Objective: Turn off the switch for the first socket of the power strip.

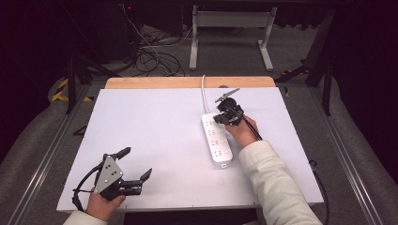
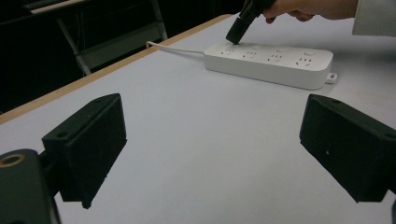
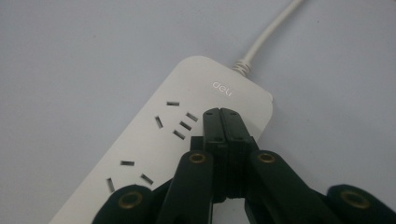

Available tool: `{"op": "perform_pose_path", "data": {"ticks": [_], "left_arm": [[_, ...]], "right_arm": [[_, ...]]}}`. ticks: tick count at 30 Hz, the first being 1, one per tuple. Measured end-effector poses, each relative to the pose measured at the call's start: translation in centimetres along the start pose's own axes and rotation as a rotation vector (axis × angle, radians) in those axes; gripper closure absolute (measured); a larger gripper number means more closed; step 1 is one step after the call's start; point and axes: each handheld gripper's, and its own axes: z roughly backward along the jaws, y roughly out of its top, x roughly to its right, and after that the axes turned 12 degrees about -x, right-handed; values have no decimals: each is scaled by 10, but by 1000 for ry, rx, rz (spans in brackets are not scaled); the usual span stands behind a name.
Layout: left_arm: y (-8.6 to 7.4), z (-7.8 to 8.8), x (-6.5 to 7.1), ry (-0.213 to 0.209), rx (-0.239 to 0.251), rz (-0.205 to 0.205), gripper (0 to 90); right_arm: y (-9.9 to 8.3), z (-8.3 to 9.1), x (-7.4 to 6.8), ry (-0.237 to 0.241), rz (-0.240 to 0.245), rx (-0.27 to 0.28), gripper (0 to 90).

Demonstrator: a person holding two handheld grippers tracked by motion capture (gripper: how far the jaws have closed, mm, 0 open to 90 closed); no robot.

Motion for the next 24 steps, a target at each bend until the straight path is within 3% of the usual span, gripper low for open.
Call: {"op": "perform_pose_path", "data": {"ticks": [19, 24], "left_arm": [[0, 0, 0, -6, -2, 3, 77], [0, 0, 0, -5, 0, 2, 78]], "right_arm": [[-1, -3, -5, -33, 14, -2, 900], [-1, -3, -3, -19, 5, 0, 900]]}}
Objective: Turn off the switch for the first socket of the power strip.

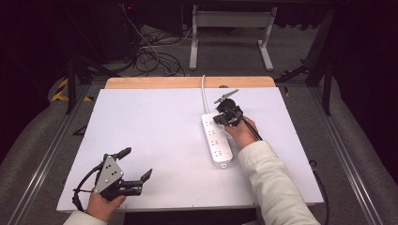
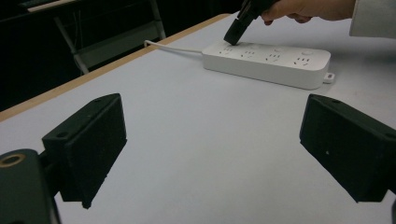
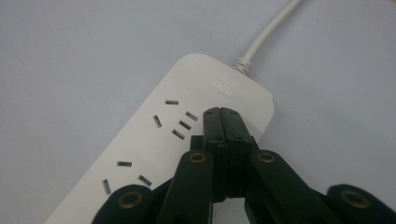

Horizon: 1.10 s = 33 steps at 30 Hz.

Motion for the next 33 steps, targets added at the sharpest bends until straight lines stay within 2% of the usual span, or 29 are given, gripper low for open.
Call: {"op": "perform_pose_path", "data": {"ticks": [7, 8, 12, 19, 21, 25, 33], "left_arm": [[0, 0, 0, -5, 1, 7, 78], [0, 0, 0, -4, 0, 6, 78], [0, 0, 1, -5, 1, 6, 78], [0, 0, 0, -6, -2, 2, 78], [0, 0, 0, -7, 0, 6, 78], [0, 0, 0, -6, -1, 3, 78], [0, 1, 0, -7, 0, 4, 78]], "right_arm": [[-1, 0, 0, -1, -4, 3, 900], [-1, 0, 2, 16, -13, 9, 900], [-1, 0, 3, 24, -18, 9, 900], [0, 0, -2, -12, 4, 1, 900], [0, 0, -3, 7, 12, -4, 900], [1, -1, -6, -13, 13, 1, 900], [1, -1, -5, -6, 5, 1, 900]]}}
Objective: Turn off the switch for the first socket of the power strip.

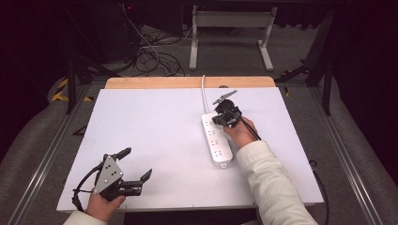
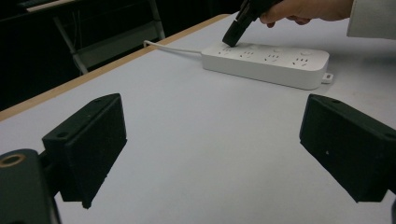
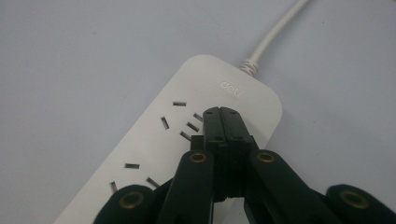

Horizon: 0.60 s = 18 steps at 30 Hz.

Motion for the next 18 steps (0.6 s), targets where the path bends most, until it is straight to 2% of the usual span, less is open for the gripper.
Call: {"op": "perform_pose_path", "data": {"ticks": [3, 4, 5, 6, 7, 9, 16, 18], "left_arm": [[0, 0, 0, -3, 2, 5, 78], [0, 0, 0, -2, 3, 3, 78], [0, 0, 0, -2, 2, 2, 78], [0, 0, 1, -5, 1, 5, 78], [0, 0, 0, -3, 1, -2, 78], [0, -1, 0, -4, 0, 2, 79], [1, -1, 2, -4, -3, 0, 79], [1, -2, 2, -6, -5, 2, 79]], "right_arm": [[-2, 0, 3, 21, -18, 14, 900], [-5, 1, 7, -23, -35, 15, 900], [-7, 1, 10, -1, -45, 26, 900], [-7, 1, 10, -1, -45, 26, 900], [-8, 1, 12, 31, -56, 33, 900], [-11, 0, 14, 49, -55, 47, 900], [-9, 1, 5, -17, -8, 30, 900], [-9, 0, 5, -13, -3, 26, 900]]}}
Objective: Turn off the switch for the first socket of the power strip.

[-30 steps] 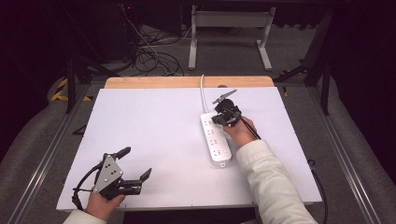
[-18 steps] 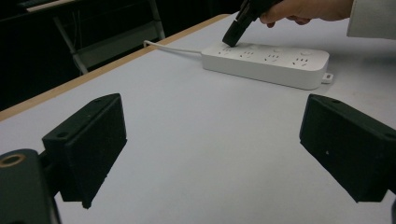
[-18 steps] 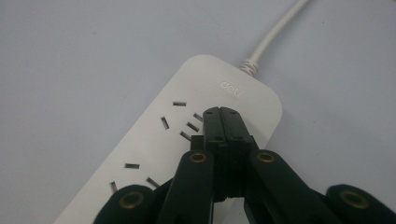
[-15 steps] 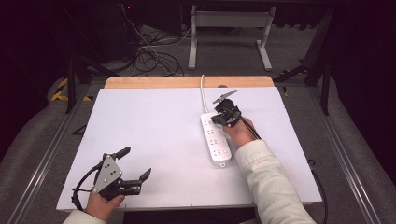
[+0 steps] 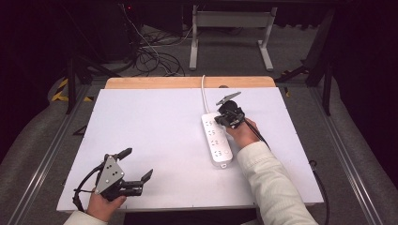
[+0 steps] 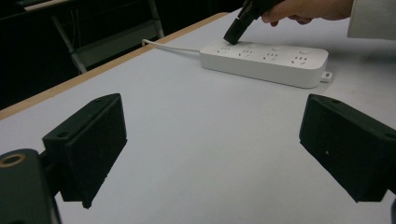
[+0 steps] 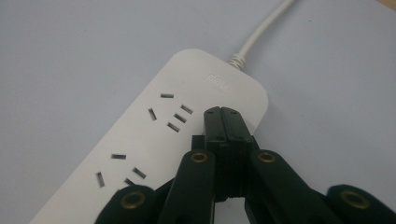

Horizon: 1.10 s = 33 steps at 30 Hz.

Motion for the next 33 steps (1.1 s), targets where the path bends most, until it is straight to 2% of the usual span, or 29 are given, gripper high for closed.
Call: {"op": "perform_pose_path", "data": {"ticks": [5, 7, 8, 9, 12, 15, 25, 33], "left_arm": [[0, 0, -1, 4, 1, -2, 79], [0, 1, -1, 4, 1, -4, 79], [0, 1, -1, 1, 1, 1, 79], [0, 1, -1, -3, 2, 7, 79], [0, 0, -2, -3, 2, 11, 79], [0, 0, -2, 1, 4, 5, 79], [0, -1, -2, 2, -1, 11, 78], [0, 0, -2, 3, -2, 9, 78]], "right_arm": [[3, -1, -5, -42, 27, -13, 900], [4, 1, -4, -34, 19, -25, 900], [5, 4, -5, -75, 30, -22, 900], [6, 7, -5, -73, 37, -20, 900], [7, 26, -4, -19, 10, 87, 900], [8, 44, -7, 5, 18, 146, 900], [3, 68, -19, 9, 51, 178, 900], [-2, 79, -20, 17, 38, 207, 900]]}}
